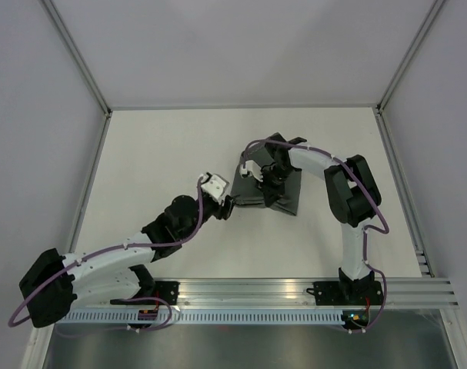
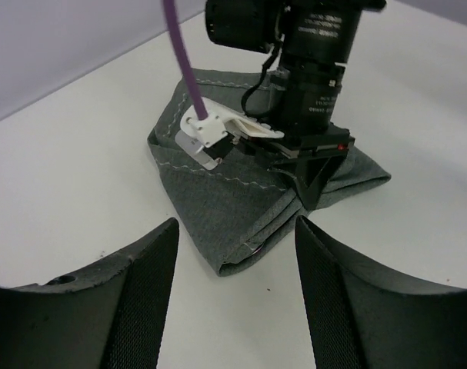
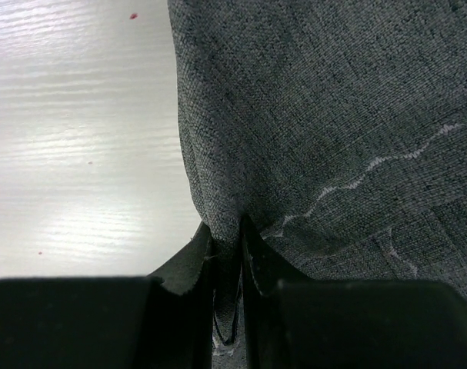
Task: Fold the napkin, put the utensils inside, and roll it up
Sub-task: Roll the napkin with the utensil
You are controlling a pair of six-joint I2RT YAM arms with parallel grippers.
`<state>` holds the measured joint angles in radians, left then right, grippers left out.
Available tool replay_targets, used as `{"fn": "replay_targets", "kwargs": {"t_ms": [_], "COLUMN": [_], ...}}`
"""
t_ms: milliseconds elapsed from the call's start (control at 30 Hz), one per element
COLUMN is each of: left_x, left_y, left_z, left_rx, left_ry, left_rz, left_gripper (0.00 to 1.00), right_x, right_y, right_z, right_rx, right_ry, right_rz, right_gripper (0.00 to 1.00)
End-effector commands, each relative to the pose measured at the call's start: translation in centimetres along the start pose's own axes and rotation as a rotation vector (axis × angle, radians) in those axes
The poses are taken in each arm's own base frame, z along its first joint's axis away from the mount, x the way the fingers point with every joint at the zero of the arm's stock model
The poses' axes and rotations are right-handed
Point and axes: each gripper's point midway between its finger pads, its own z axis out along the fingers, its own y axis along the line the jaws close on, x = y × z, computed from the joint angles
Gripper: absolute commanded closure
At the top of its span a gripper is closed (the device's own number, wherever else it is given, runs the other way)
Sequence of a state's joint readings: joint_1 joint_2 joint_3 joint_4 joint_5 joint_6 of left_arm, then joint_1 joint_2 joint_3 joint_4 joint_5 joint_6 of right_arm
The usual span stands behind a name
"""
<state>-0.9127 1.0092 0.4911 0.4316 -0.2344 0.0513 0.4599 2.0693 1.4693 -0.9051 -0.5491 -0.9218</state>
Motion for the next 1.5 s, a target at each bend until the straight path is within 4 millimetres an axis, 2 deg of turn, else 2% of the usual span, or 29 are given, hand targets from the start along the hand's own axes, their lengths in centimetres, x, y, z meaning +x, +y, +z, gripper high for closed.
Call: {"fn": "replay_targets", "kwargs": {"t_ms": [0, 133, 233, 300, 400, 433, 467, 533, 567, 633, 900, 1000, 1033, 1100, 1267, 1367, 1433, 1467], "left_x": [0.1, 2.0, 3.9, 4.2, 5.5, 5.3, 6.3, 6.4, 7.5, 7.7, 10.9, 11.3, 12.0, 11.9, 13.5, 14.7, 15.3, 15.8], "left_y": [-1.4, -4.8, -6.7, -7.9, -9.0, -9.4, -9.9, -10.8, -11.1, -11.8, -13.2, -13.2, -13.3, -12.9, -12.9, -13.0, -13.0, -13.0], "left_z": [1.1, 1.9, 2.4, 2.5, 3.1, 3.5, 3.9, 4.4, 4.8, 5.4, 7.7, 8.6, 8.8, 9.6, 10.2, 9.9, 9.8, 9.6], "left_rx": [0.039, 0.133, 0.21, 0.267, 0.322, 0.339, 0.36, 0.4, 0.413, 0.435, 0.489, 0.484, 0.489, 0.455, 0.461, 0.491, 0.506, 0.52], "left_ry": [-0.026, 0.033, 0.065, 0.044, 0.044, 0.034, 0.054, 0.045, 0.066, 0.059, 0.092, 0.09, 0.102, 0.09, 0.124, 0.165, 0.19, 0.218], "left_rz": [0.192, 0.338, 0.436, 0.468, 0.517, 0.541, 0.558, 0.596, 0.614, 0.646, 0.753, 0.789, 0.798, 0.824, 0.861, 0.871, 0.871, 0.867], "left_gripper": [0.32, 0.25, 0.23, 0.22, 0.2, 0.19, 0.19, 0.19, 0.18, 0.18, 0.16, 0.16, 0.16, 0.16, 0.16, 0.19, 0.25, 0.3], "right_x": [6.2, 6.3, 6.7, 6.9, 7.0, 7.0, 7.1, 7.2, 7.2, 7.2, 7.4, 7.4, 7.5, 7.5, 7.7, 7.8, 7.8, 7.7], "right_y": [4.4, 4.2, 4.1, 4.0, 3.9, 3.9, 3.9, 3.8, 3.8, 3.7, 3.3, 3.3, 3.3, 3.3, 3.3, 3.3, 3.1, 3.0], "right_z": [1.9, 1.6, 1.4, 1.5, 1.5, 1.5, 1.6, 1.6, 1.5, 1.5, 1.7, 1.8, 1.8, 1.8, 1.8, 1.8, 1.7, 1.6], "right_rx": [-0.227, -0.247, -0.253, -0.256, -0.255, -0.255, -0.255, -0.255, -0.253, -0.253, -0.251, -0.25, -0.251, -0.251, -0.252, -0.252, -0.247, -0.243], "right_ry": [0.178, 0.173, 0.171, 0.172, 0.175, 0.174, 0.176, 0.178, 0.178, 0.179, 0.176, 0.178, 0.18, 0.179, 0.181, 0.182, 0.177, 0.174], "right_rz": [0.111, 0.118, 0.131, 0.135, 0.139, 0.14, 0.139, 0.141, 0.141, 0.143, 0.15, 0.149, 0.152, 0.154, 0.159, 0.161, 0.163, 0.162], "right_gripper": [0.96, 0.96, 0.96, 0.96, 0.96, 0.96, 0.96, 0.96, 0.96, 0.96, 0.96, 0.96, 0.96, 0.96, 0.96, 0.96, 0.96, 0.96]}}
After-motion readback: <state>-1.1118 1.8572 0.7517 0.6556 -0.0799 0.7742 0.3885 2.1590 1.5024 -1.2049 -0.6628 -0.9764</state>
